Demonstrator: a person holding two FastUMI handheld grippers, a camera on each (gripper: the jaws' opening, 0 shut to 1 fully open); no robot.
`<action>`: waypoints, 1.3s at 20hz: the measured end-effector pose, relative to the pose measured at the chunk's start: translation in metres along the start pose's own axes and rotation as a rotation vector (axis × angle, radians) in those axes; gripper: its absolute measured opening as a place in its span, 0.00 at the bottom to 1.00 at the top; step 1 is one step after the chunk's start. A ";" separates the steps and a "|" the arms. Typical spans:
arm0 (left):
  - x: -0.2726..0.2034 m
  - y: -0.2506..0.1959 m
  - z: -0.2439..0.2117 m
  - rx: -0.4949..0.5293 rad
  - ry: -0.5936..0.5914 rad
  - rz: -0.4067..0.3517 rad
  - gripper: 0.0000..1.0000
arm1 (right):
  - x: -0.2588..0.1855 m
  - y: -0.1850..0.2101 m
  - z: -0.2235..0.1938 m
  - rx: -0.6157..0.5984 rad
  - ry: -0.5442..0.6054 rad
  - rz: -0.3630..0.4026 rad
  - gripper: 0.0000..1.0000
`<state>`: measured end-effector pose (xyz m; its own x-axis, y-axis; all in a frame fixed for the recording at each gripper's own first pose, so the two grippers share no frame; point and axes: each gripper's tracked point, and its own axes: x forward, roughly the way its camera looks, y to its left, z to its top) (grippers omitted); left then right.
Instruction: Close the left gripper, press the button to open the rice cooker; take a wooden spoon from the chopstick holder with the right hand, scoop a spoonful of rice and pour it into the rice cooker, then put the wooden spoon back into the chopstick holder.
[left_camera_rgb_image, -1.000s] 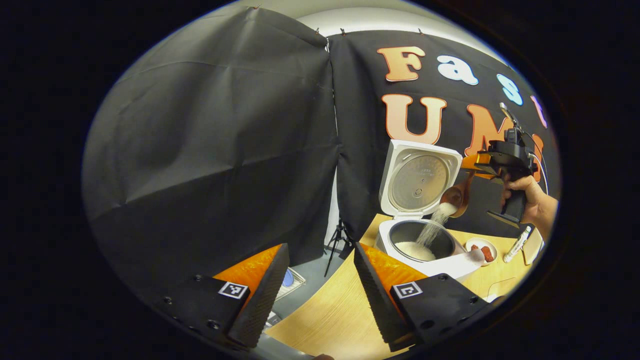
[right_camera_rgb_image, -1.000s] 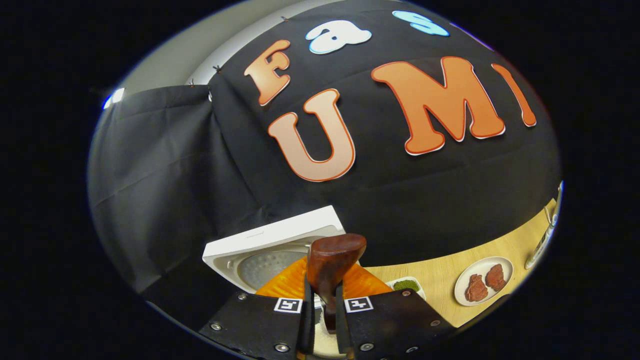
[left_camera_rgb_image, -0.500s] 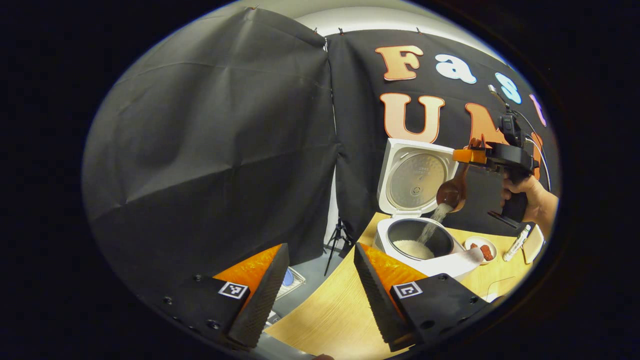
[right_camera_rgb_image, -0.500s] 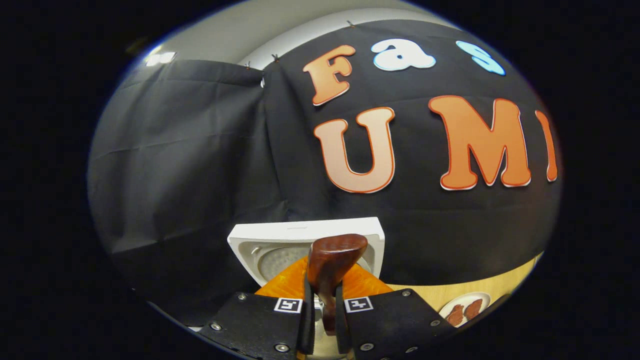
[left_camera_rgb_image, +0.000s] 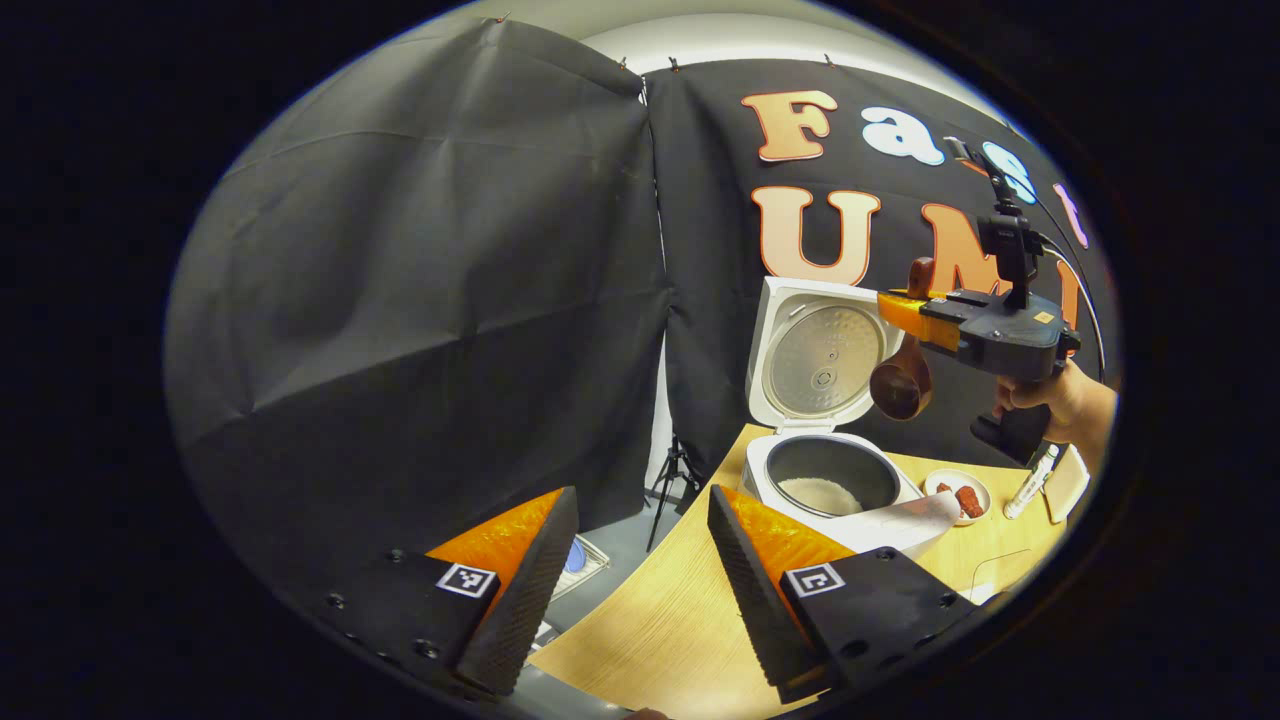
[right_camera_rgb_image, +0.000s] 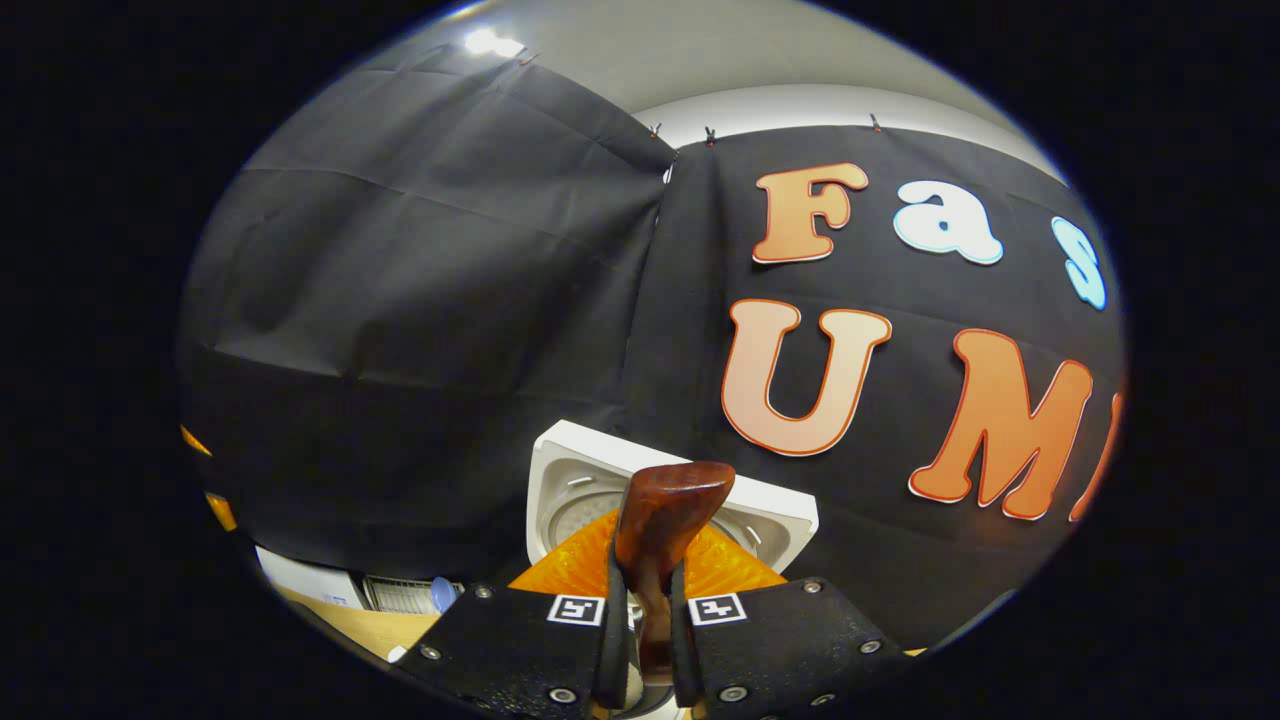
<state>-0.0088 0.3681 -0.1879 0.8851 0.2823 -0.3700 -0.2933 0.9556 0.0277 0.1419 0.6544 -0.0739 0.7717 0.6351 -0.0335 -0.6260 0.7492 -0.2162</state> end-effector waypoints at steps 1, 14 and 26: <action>-0.002 0.001 -0.001 0.003 0.000 0.000 0.90 | -0.004 -0.001 -0.002 0.020 0.004 -0.001 0.17; -0.039 -0.076 0.012 0.011 -0.032 -0.024 0.90 | -0.106 -0.125 -0.010 0.508 0.033 -0.114 0.17; -0.062 -0.199 0.039 0.067 -0.087 -0.159 0.90 | -0.284 -0.255 -0.088 0.594 0.096 -0.382 0.17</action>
<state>0.0084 0.1640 -0.1346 0.9472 0.1304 -0.2928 -0.1246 0.9915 0.0383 0.0918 0.2662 -0.0956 0.9385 0.3092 -0.1536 -0.2443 0.9090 0.3377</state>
